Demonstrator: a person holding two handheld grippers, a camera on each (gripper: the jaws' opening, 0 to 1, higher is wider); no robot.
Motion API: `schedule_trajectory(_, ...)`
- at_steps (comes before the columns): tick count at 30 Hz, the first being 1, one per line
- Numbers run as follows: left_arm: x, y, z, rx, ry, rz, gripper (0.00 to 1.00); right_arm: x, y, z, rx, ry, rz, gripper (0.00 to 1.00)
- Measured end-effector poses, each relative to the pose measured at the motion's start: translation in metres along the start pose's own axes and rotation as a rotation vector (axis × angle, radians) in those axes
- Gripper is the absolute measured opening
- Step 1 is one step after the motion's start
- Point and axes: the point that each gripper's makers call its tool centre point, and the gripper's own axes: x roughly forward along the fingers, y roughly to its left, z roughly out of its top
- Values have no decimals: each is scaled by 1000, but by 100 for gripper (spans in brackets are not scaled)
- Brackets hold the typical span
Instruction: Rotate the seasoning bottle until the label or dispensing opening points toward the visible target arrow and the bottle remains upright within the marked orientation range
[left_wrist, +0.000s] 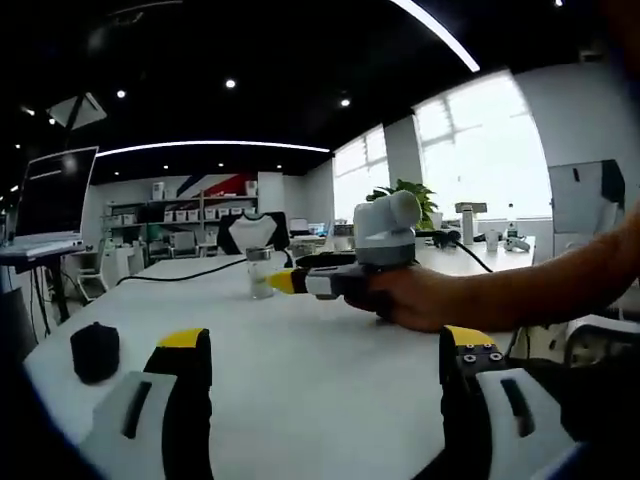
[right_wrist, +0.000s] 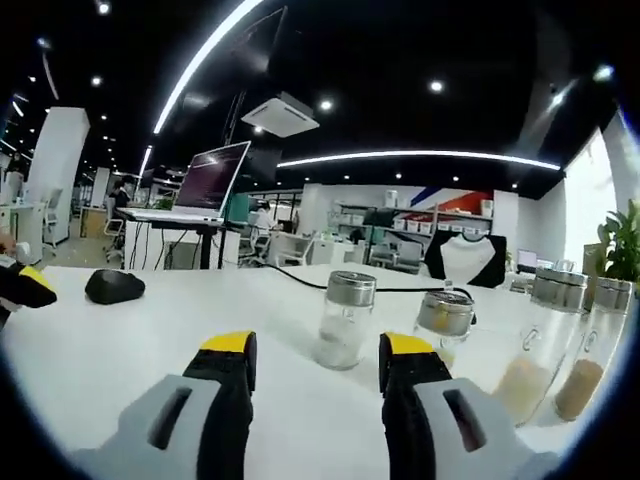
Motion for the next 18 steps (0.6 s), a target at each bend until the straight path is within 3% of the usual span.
schedule_trajectory(13, -1, -1, -1, -22, -8, -7, 100, 29, -9, 1, -47, -7, -39, 43)
schedule_trajectory(18, -1, -1, -1, -23, -8, -9, 99, 37, -16, -3, -25, 14, -58, 42)
